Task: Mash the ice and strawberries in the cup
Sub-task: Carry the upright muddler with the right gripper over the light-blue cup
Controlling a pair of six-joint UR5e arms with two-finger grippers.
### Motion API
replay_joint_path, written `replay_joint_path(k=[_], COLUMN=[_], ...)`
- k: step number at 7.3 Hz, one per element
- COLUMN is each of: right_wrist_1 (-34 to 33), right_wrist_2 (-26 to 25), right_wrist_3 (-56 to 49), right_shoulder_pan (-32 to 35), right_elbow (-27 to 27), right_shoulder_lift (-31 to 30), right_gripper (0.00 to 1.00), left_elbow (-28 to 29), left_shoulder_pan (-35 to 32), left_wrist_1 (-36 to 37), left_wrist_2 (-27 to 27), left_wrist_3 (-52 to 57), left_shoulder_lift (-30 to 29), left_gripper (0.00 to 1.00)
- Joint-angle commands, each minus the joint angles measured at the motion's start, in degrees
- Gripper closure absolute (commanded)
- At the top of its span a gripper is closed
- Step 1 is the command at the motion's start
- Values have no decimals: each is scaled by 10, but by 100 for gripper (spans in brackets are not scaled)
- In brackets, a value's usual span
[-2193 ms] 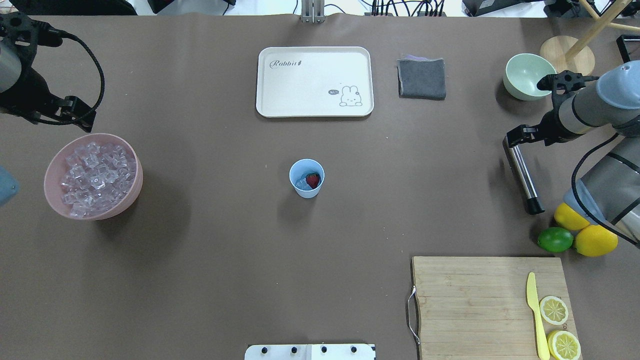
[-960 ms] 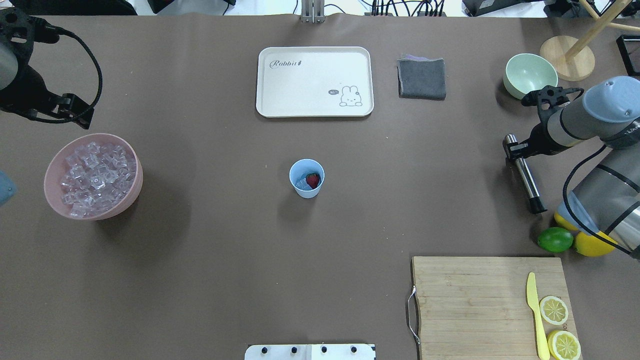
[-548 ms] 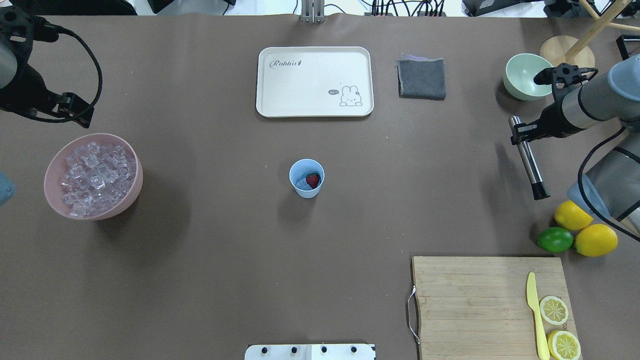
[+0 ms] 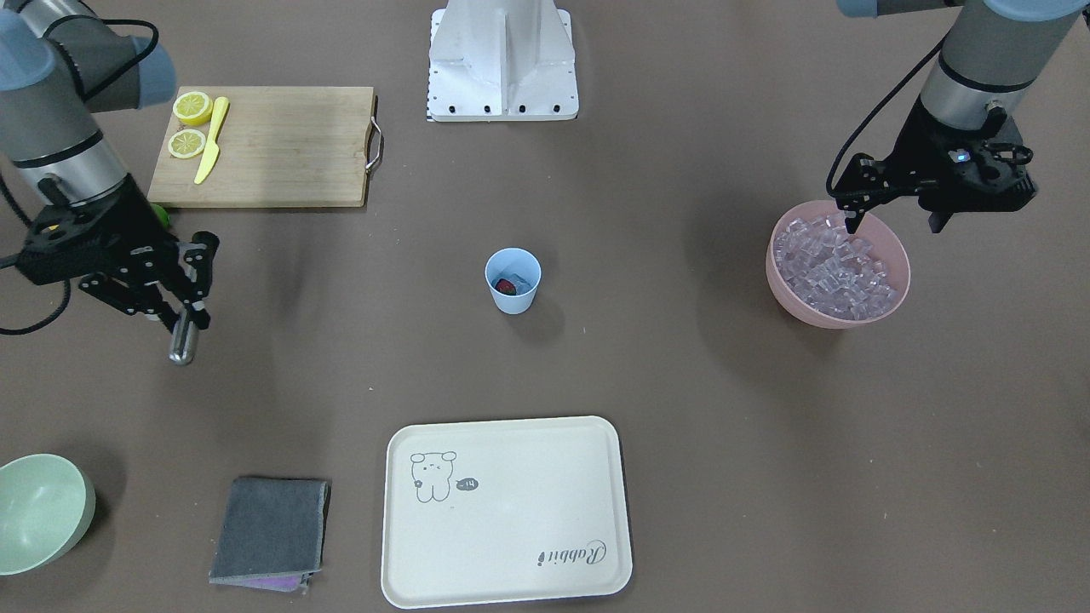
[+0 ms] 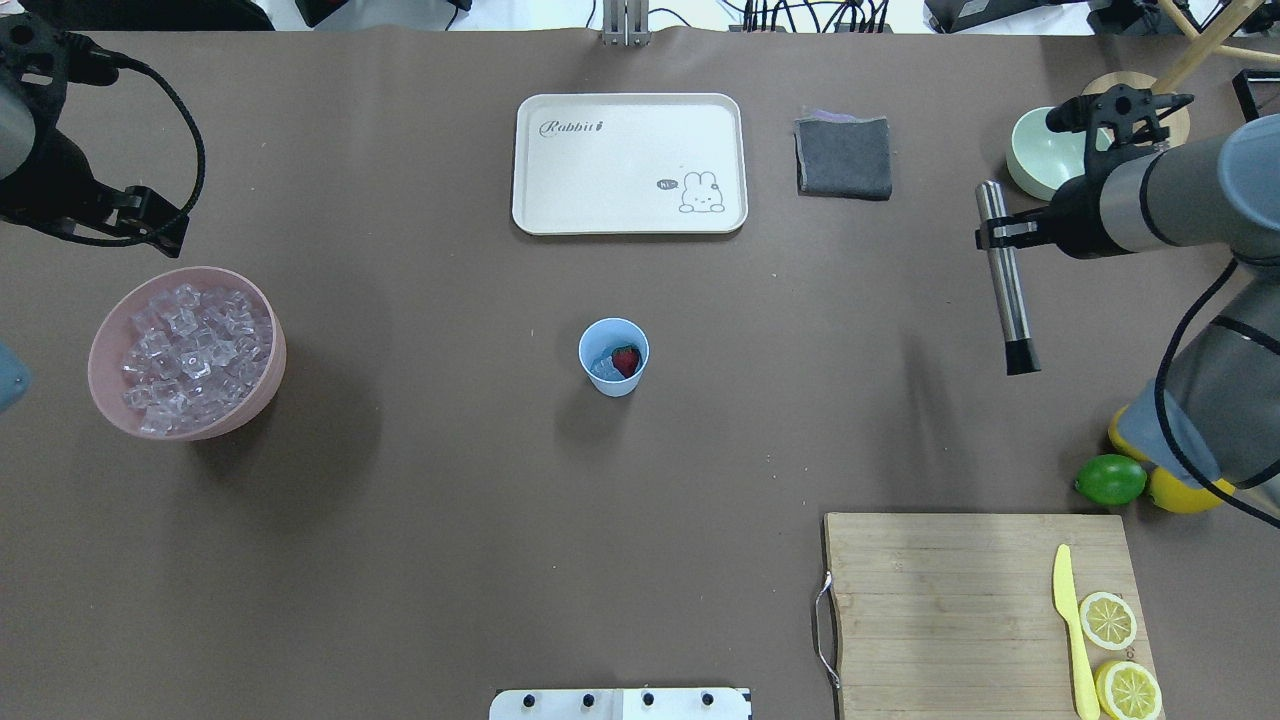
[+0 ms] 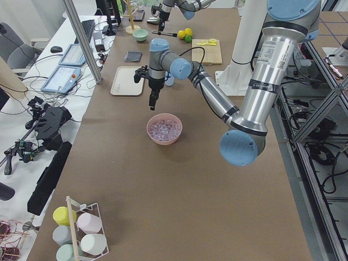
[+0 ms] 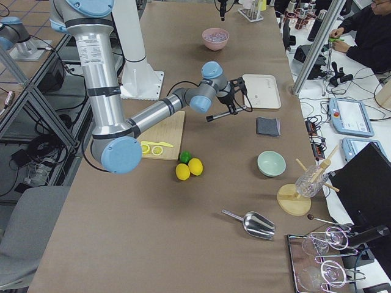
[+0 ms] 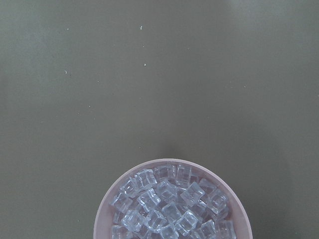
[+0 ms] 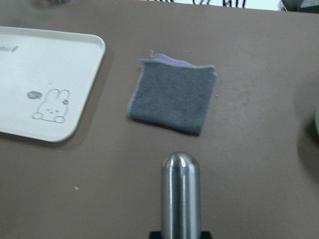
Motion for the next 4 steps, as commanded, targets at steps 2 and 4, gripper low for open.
replay_joint_path(k=[2, 4], right_wrist_1=[0, 1], right_wrist_2=[-161, -236], right_wrist_3=[73, 91], right_shoulder_pan=[-119, -162], right_elbow=[9, 23], right_shoulder_lift=[100, 141], right_gripper=[100, 100], left_elbow=[5, -3], left_shoulder_pan=[2, -1], left_wrist_1=[-1, 0], left_wrist_2=[2, 2], left_wrist_3=[8, 7], left_shoulder_lift=[0, 13], left_gripper=[2, 2])
